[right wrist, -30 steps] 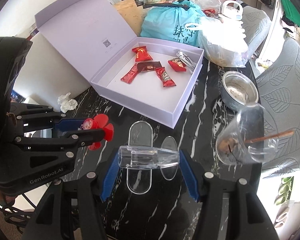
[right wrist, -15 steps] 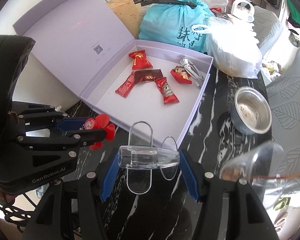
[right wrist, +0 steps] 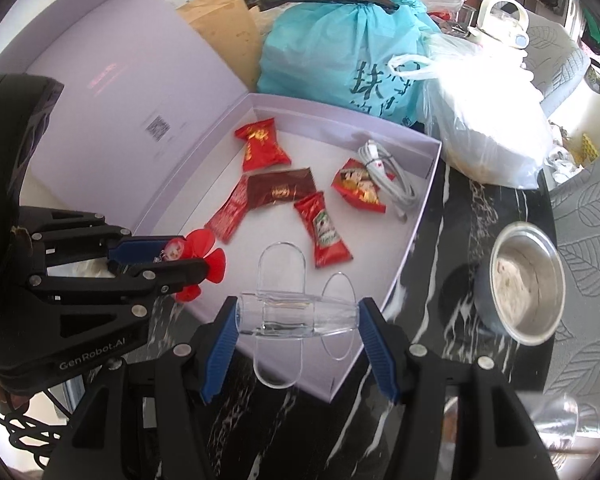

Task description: Organize objects

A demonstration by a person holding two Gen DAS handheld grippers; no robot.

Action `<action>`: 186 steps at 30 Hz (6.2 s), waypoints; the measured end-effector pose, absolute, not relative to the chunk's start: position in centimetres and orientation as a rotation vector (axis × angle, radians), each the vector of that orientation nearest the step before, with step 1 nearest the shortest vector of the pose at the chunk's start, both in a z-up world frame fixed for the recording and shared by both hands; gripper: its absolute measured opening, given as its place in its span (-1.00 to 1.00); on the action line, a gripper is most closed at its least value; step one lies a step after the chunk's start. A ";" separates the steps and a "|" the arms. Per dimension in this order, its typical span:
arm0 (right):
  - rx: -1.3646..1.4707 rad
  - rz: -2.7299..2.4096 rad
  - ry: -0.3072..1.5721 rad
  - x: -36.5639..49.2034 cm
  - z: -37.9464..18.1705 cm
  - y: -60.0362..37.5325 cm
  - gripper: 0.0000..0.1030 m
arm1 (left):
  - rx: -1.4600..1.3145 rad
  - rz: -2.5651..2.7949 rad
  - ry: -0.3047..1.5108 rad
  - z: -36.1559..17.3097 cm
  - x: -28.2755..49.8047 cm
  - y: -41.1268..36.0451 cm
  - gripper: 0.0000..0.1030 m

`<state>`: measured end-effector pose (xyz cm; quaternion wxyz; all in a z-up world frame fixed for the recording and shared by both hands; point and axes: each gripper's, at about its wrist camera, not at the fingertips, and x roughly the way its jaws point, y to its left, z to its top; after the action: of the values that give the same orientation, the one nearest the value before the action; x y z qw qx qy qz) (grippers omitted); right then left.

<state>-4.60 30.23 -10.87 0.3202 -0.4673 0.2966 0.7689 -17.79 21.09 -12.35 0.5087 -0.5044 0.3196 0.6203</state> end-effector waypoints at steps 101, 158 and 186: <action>-0.966 1.967 0.580 -2.2 2.0 32.8 0.98 | -1.079 1.826 0.635 0.6 -20.6 22.2 0.55; -0.987 2.155 0.481 8.6 3.4 14.8 0.99 | -1.124 2.119 0.541 2.8 -5.3 5.4 0.76; -1.015 2.174 0.490 8.7 2.6 14.0 0.99 | -1.163 2.112 0.548 1.7 -4.2 4.3 0.76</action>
<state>8.66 13.97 2.58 0.3397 -0.3898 0.1881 0.8350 -4.23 4.31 1.71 0.3283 -0.4442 0.2092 0.8069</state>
